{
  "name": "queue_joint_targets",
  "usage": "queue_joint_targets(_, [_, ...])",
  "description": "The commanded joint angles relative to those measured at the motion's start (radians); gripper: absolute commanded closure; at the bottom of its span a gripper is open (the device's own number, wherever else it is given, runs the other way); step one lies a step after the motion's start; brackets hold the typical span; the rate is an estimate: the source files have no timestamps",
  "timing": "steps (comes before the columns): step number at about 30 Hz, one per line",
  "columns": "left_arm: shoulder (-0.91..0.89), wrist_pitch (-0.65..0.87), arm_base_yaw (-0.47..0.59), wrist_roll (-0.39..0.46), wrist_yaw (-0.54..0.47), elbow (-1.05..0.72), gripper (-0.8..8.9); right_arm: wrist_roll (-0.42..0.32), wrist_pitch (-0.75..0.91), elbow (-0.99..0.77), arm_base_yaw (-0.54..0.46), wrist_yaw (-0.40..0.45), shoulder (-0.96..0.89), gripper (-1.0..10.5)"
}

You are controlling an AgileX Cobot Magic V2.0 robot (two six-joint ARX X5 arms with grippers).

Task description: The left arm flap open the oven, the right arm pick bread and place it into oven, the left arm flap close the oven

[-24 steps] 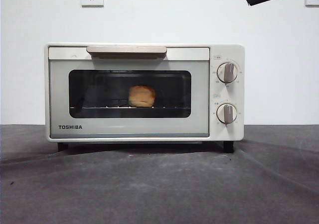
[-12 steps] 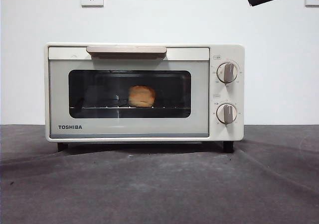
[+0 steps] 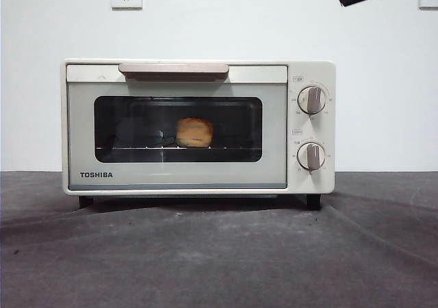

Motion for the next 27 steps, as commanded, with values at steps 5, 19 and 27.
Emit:
queue_joint_targets(5, [0.005,0.012,-0.003,0.019,-0.001,0.016,7.98,0.002,0.01,0.007,0.01,0.005,0.009,9.4])
queue_joint_targets(19, [0.005,0.012,-0.003,0.019,-0.001,0.016,7.98,0.002,0.01,0.007,0.01,0.001,0.008,9.4])
queue_joint_targets(27, [0.005,0.015,-0.003,0.019,-0.001,0.016,7.98,0.002,0.01,0.007,0.01,0.001,0.008,9.4])
